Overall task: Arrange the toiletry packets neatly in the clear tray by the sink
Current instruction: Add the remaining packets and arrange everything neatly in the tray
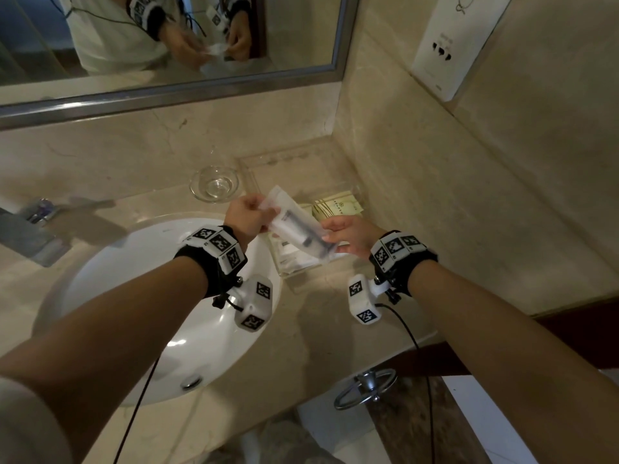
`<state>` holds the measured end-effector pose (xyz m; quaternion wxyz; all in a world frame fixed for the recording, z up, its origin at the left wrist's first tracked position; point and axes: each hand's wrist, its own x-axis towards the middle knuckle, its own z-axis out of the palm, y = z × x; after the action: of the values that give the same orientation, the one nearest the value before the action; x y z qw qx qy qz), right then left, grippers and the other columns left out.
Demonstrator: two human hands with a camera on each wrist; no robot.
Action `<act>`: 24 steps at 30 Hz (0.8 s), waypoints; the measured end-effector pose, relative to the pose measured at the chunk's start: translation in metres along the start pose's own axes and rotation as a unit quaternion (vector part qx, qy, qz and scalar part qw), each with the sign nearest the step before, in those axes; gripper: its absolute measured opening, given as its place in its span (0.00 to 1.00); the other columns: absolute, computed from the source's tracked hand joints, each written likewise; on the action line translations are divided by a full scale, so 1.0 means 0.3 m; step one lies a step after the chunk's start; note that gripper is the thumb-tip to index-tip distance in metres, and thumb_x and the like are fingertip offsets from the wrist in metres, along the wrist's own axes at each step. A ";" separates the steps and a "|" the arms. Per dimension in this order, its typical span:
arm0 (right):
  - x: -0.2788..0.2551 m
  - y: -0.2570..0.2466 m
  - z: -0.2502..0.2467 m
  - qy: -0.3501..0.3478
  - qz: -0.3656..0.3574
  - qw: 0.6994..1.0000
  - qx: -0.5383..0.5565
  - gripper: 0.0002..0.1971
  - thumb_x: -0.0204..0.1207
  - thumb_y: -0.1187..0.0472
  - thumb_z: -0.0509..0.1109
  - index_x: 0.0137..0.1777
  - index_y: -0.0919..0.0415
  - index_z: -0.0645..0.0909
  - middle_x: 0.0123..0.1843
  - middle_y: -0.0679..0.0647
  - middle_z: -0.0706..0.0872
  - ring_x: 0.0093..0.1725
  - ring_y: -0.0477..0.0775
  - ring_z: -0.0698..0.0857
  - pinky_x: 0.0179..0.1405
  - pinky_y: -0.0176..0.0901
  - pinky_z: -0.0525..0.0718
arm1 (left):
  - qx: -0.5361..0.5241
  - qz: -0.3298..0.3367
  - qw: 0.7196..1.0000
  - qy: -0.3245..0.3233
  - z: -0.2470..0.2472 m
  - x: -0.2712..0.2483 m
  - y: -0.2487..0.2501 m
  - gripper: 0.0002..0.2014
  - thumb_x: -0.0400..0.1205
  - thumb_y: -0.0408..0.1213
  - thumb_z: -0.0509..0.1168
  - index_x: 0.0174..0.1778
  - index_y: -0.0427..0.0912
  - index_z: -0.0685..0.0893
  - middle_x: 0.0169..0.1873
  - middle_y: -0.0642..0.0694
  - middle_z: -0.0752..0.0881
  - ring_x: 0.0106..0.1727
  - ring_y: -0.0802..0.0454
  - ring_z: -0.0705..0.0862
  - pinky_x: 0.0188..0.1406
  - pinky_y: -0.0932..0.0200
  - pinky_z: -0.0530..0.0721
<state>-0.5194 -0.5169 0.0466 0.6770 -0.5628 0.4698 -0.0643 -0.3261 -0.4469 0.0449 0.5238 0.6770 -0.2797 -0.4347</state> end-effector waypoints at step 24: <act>0.091 0.074 -0.161 0.243 0.011 0.966 0.084 0.27 0.76 0.78 0.63 0.75 0.64 0.67 0.69 0.66 0.76 0.37 0.50 0.81 0.22 0.31 0.85 | 0.072 -0.159 0.982 -0.075 0.073 0.052 -0.075 0.04 0.80 0.32 0.65 0.40 0.40 0.79 0.31 0.47 0.83 0.31 0.54 0.81 0.34 0.63 0.78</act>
<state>-0.5484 -0.5598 0.0166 0.5881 -0.4656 0.6196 -0.2311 -0.3398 -0.4636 0.0172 0.3755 0.7143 -0.2379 -0.5406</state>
